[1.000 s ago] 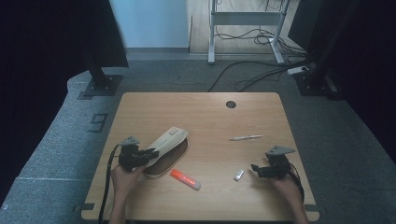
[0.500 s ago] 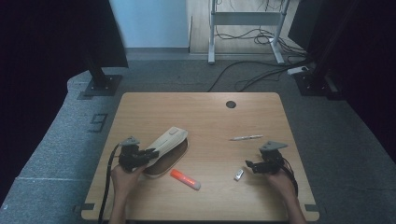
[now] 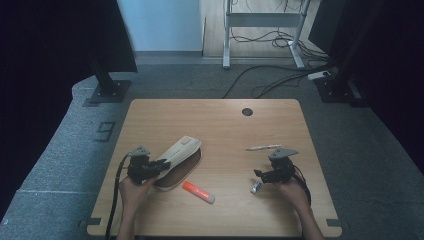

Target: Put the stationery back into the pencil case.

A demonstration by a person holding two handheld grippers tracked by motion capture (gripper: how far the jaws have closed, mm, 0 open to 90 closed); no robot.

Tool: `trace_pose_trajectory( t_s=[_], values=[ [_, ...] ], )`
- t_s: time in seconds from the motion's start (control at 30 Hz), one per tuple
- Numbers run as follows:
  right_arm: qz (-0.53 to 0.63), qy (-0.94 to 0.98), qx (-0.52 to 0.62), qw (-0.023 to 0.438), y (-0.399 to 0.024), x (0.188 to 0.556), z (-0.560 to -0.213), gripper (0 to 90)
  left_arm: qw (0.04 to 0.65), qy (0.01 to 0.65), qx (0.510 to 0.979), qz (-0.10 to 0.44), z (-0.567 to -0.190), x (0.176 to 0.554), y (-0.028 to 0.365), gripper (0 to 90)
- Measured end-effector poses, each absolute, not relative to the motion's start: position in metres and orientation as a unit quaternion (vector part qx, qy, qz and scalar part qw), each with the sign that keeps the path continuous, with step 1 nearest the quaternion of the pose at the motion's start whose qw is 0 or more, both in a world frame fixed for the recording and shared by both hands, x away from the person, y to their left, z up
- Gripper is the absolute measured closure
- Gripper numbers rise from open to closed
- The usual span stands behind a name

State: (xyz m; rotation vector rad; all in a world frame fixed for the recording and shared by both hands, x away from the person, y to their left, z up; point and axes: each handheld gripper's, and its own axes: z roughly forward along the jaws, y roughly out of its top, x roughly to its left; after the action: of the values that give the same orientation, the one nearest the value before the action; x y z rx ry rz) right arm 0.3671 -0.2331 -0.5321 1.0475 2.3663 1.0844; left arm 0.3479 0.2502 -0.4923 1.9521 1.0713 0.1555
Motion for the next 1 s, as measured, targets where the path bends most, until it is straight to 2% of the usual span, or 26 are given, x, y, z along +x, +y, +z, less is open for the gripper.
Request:
trace_pose_trajectory(
  t_s=[1.0],
  values=[
    [0.371,0.843,0.353,0.166,-0.195,0.432,-0.532,10.9,0.439,0.428,0.788,0.06,-0.492,0.348,0.25,72.1]
  ],
)
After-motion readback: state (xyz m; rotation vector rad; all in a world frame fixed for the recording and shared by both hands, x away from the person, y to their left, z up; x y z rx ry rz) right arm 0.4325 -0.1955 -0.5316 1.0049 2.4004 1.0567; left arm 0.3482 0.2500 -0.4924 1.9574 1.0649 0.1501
